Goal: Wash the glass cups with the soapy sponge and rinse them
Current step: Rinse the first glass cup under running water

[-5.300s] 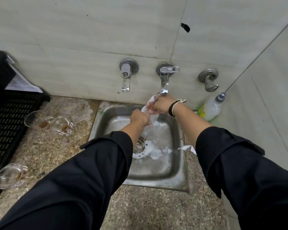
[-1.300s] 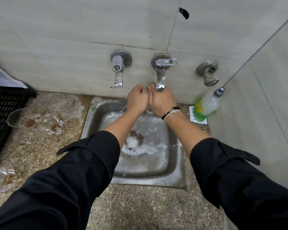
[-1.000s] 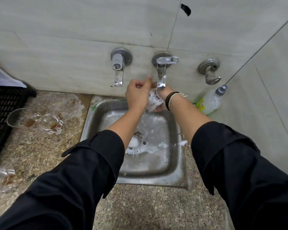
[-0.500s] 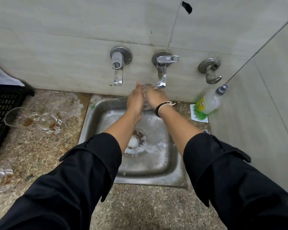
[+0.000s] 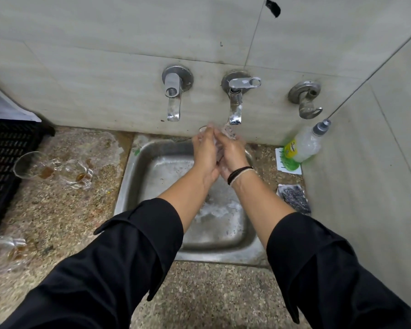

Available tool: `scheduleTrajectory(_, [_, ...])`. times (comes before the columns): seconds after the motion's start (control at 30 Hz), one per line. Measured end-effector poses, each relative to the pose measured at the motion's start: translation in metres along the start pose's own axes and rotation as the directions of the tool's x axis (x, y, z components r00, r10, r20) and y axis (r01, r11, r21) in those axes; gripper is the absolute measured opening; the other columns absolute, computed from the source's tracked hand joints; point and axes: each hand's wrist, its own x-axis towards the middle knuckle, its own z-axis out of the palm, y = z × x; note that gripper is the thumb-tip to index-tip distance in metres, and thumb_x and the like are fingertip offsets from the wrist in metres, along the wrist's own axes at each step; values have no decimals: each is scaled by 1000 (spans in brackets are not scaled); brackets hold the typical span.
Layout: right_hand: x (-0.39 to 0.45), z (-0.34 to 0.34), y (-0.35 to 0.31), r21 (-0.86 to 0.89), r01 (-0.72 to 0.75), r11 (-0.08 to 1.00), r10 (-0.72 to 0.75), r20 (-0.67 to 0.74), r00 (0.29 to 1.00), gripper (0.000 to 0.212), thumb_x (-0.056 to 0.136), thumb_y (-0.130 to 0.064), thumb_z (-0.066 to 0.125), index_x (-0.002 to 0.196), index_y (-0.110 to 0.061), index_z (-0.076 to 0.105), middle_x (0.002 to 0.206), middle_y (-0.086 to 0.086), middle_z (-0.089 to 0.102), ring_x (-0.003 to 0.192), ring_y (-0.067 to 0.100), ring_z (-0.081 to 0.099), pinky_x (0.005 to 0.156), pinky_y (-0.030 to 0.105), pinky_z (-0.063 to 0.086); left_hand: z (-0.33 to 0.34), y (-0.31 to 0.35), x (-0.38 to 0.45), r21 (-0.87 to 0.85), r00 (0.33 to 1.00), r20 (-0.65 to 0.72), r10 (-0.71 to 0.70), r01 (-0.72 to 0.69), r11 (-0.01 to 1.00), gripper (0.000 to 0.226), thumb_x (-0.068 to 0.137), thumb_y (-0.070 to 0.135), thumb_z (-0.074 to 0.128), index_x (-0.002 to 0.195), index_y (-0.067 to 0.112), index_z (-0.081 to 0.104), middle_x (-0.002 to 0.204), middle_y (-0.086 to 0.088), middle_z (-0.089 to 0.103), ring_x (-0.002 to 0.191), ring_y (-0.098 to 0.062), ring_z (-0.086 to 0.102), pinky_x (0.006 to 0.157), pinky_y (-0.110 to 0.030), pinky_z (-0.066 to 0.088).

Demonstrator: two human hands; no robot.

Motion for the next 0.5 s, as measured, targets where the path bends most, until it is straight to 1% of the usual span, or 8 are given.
scheduleTrajectory(0.07, [-6, -11, -7, -332, 109, 937, -104, 34, 994, 65, 84, -29, 74, 134, -20, 34, 111, 11, 66, 96, 22, 69, 85, 38, 57, -8, 0, 3, 123, 999, -16, 29, -26, 992, 44, 92, 32, 50, 125, 3, 54, 118, -27, 67, 97, -36, 71, 70, -45, 60])
scheduleTrajectory(0.13, [-5, -22, -16, -652, 270, 709, -250, 126, 960, 34, 92, -37, 64, 119, -21, 49, 99, -1, 66, 85, 14, 65, 71, 28, 50, -14, -3, 0, 262, 991, -11, 135, -127, 957, 20, 98, 27, 45, 108, 16, 59, 107, -16, 70, 100, -34, 70, 80, -52, 60])
scheduleTrajectory(0.17, [-4, -25, -24, -742, 315, 592, -300, 160, 940, 27, 93, -41, 58, 107, -18, 57, 92, -2, 66, 82, 17, 63, 69, 30, 48, -16, -6, 0, 337, 975, 26, 222, -217, 916, 17, 101, 27, 44, 102, 20, 60, 103, -11, 70, 99, -30, 70, 85, -50, 58])
scheduleTrajectory(0.2, [-2, -26, -29, -809, 335, 483, -326, 189, 926, 30, 94, -45, 53, 95, -16, 60, 85, 0, 66, 81, 22, 62, 68, 33, 46, -16, -7, -4, 409, 953, 74, 294, -298, 863, 19, 104, 29, 44, 100, 21, 60, 99, -6, 69, 95, -23, 68, 87, -44, 55])
scheduleTrajectory(0.27, [-1, -24, -41, -901, 325, 287, -275, 247, 929, 44, 100, -49, 43, 79, -13, 58, 80, 6, 63, 80, 30, 58, 66, 34, 39, -17, -11, -7, 458, 915, 108, 388, -392, 798, 24, 107, 28, 41, 100, 18, 61, 92, 1, 65, 85, -12, 60, 81, -31, 50])
scheduleTrajectory(0.37, [-4, -20, -49, -941, 282, 189, -187, 248, 951, 53, 106, -45, 31, 87, -8, 64, 92, 18, 64, 87, 31, 58, 71, 31, 33, -23, -14, -3, 478, 887, 77, 455, -433, 764, 27, 106, 22, 37, 93, 21, 62, 86, 3, 63, 79, -11, 58, 75, -28, 47])
scheduleTrajectory(0.43, [-4, -22, -45, -910, 385, 155, -283, 332, 900, 44, 106, -39, 31, 95, -7, 59, 97, 21, 66, 88, 34, 61, 68, 33, 33, -21, -9, 0, 414, 920, 5, 391, -358, 837, 29, 102, 23, 38, 85, 24, 62, 85, -1, 65, 79, -17, 61, 74, -34, 50])
scheduleTrajectory(0.5, [-4, -29, -34, -849, 517, 111, -364, 449, 816, 34, 106, -38, 33, 104, -8, 49, 91, 18, 67, 80, 36, 62, 63, 36, 35, -17, 2, 1, 298, 974, -76, 214, -182, 937, 30, 96, 26, 42, 78, 21, 65, 79, -8, 66, 73, -25, 63, 67, -38, 51])
